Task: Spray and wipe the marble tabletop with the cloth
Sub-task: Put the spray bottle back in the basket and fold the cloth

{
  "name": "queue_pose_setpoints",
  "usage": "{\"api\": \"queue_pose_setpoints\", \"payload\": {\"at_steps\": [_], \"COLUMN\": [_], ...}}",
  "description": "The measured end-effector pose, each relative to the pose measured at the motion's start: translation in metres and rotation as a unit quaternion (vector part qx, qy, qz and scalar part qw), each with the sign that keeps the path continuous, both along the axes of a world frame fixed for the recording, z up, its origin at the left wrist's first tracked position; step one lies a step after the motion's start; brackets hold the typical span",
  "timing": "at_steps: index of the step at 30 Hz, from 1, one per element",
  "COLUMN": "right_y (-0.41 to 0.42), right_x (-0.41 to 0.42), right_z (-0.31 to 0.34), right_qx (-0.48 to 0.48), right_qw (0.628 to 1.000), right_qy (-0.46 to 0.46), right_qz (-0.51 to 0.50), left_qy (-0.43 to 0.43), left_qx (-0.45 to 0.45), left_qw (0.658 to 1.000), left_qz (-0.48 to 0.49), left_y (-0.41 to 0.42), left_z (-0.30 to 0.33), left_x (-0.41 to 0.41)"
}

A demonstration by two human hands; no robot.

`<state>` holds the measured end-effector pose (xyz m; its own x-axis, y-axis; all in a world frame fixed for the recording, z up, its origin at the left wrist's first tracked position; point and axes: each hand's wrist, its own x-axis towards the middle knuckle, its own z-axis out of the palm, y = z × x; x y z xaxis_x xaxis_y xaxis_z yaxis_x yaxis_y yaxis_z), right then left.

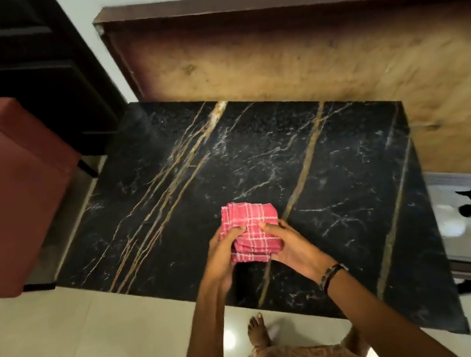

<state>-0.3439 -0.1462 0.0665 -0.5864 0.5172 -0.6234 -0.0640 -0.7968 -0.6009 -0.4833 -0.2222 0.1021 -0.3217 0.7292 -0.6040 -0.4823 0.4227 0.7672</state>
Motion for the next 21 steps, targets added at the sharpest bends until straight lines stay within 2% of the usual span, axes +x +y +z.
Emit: {"api": "queue_pose_setpoints", "payload": {"at_steps": [5,12,17,21], "right_y": [0.029,0.055,0.059,0.076], "right_x": [0.114,0.315,0.440,0.513], "right_z": [0.024,0.038,0.032,0.015], "right_qx": [0.084,0.120,0.101,0.107], "right_qw": [0.995,0.971,0.939,0.891], "right_qy": [-0.050,-0.117,-0.177,-0.245], "right_qz": [-0.022,-0.169,-0.278,-0.367], "left_qy": [0.018,0.018,0.029,0.084], "left_qx": [0.011,0.028,0.037,0.018], "left_qw": [0.998,0.984,0.965,0.947], "left_qz": [-0.053,-0.174,-0.259,-0.309], "left_y": [0.049,0.105,0.133,0.156], "left_z": [0.011,0.011,-0.004,-0.018], "left_x": [0.103,0.300,0.420,0.478]}}
